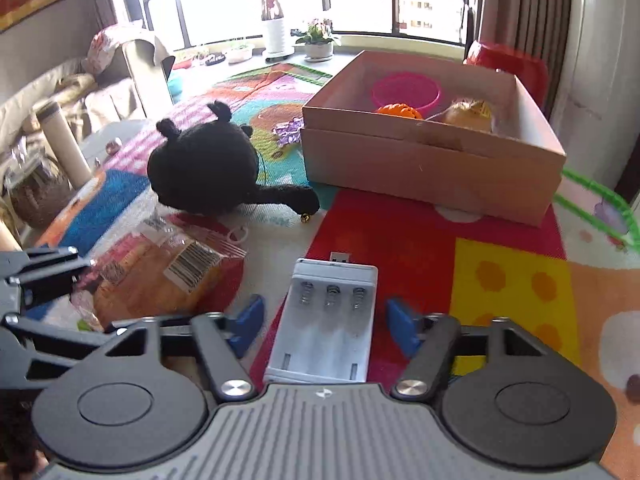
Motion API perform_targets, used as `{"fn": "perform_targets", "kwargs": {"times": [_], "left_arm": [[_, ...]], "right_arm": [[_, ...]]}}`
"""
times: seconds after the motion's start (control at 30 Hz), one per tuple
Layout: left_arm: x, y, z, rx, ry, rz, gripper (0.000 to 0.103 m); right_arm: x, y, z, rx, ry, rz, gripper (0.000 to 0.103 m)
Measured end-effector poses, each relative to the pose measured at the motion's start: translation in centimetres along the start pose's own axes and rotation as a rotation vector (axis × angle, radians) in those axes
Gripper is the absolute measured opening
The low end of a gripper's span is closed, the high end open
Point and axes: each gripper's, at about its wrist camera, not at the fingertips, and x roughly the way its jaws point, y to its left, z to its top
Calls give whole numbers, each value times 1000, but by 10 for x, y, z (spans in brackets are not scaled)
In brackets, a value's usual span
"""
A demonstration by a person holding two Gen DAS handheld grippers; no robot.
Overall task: Organize objects
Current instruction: 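Lower the bread loaf into the pink box while the right tool drops the charger in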
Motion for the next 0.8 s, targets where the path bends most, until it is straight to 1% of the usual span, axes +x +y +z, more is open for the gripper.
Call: {"fn": "perform_targets", "kwargs": {"times": [0.03, 0.1, 0.33, 0.5, 0.57, 0.63, 0.7, 0.8], "left_arm": [[0, 0, 0, -3, 1, -1, 57], [0, 0, 2, -12, 6, 0, 57], [0, -1, 4, -27, 15, 15, 57], [-1, -6, 4, -14, 23, 42, 56], [-3, -7, 5, -24, 26, 34, 56], [-9, -10, 8, -29, 2, -15, 56], [-17, -17, 20, -9, -43, -35, 55], [-25, -29, 59, 27, -131, -39, 55]], "right_arm": [[-2, 1, -1, -19, 4, -5, 50], [-8, -1, -5, -23, 8, 2, 48], [-33, -11, -31, -49, -10, -53, 48], [-52, -22, -40, -27, -37, -57, 47], [-58, -27, -42, -13, -55, -58, 47], [-64, -31, -43, -3, -74, -62, 47], [-68, -35, -43, 8, -90, -59, 47], [-70, -41, -43, 21, -108, -66, 47]]}}
